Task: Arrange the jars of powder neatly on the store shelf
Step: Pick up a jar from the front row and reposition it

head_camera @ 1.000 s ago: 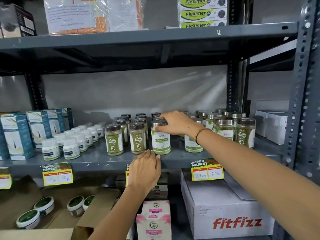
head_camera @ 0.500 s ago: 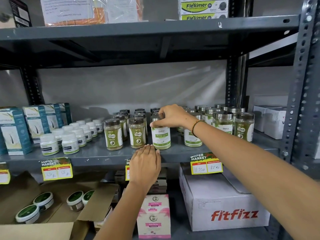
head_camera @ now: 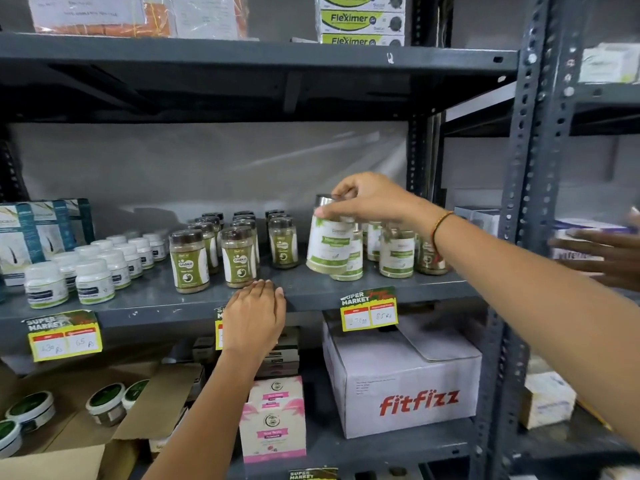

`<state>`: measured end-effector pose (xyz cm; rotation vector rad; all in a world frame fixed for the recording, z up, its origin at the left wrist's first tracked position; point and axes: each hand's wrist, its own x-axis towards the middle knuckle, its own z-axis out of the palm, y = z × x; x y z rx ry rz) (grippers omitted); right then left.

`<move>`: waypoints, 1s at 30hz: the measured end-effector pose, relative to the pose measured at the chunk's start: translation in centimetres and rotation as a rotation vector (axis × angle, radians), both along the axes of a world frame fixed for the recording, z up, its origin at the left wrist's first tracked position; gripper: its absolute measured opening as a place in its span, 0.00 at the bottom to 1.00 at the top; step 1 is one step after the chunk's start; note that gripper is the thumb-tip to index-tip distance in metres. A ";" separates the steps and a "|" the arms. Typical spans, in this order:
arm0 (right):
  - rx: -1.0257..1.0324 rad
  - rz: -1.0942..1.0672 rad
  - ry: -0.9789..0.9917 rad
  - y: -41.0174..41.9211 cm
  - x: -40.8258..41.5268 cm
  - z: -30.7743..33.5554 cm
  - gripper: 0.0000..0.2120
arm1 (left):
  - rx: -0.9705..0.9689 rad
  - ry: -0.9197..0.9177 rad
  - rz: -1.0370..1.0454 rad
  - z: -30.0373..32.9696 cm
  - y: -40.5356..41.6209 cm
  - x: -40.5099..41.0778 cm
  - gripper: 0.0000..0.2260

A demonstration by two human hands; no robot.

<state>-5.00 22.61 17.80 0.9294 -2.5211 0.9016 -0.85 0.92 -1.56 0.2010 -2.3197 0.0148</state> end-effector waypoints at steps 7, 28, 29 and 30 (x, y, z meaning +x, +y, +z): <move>0.047 -0.176 -0.063 8.0 -0.8 0.5 0.28 | -0.009 0.018 -0.005 -0.1 -0.1 -0.2 0.19; 0.302 -0.608 -0.179 16.3 -8.1 -1.4 0.26 | 0.019 0.044 -0.009 -0.4 -0.1 -0.2 0.21; 0.312 -0.613 -0.180 16.2 -8.1 -1.4 0.26 | 0.018 0.046 -0.007 -0.3 -0.1 -0.2 0.21; 0.321 -0.616 -0.178 16.0 -8.1 -1.5 0.25 | 0.016 0.046 -0.002 -0.3 0.0 -0.2 0.21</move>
